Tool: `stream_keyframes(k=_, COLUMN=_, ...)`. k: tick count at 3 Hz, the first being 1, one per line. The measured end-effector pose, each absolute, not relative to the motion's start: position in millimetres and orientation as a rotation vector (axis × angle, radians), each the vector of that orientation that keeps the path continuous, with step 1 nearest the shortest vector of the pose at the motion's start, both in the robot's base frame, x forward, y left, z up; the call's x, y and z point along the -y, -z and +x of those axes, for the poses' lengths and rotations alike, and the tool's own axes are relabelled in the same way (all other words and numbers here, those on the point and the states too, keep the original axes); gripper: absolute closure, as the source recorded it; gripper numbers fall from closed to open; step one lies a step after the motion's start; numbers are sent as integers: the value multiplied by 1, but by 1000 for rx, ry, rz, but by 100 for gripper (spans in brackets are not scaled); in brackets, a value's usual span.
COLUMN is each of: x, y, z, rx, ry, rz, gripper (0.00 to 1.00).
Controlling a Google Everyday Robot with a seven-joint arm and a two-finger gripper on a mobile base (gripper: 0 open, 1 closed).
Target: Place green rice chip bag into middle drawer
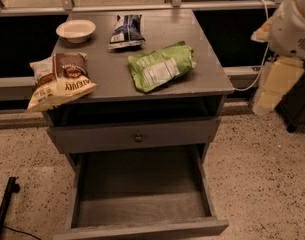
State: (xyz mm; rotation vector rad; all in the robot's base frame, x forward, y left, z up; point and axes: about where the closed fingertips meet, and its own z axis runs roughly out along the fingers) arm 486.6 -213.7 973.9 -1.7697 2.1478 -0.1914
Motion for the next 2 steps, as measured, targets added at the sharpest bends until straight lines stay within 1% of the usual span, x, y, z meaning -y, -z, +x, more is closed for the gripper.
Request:
stream_keyframes(k=1, x=209, y=-957, z=564, rx=-2042, ry=230, rz=-1908, gripper=0)
stream_keyframes(k=2, x=175, y=-914, z=663, rx=-1912, ry=163, rz=-2054, gripper=0)
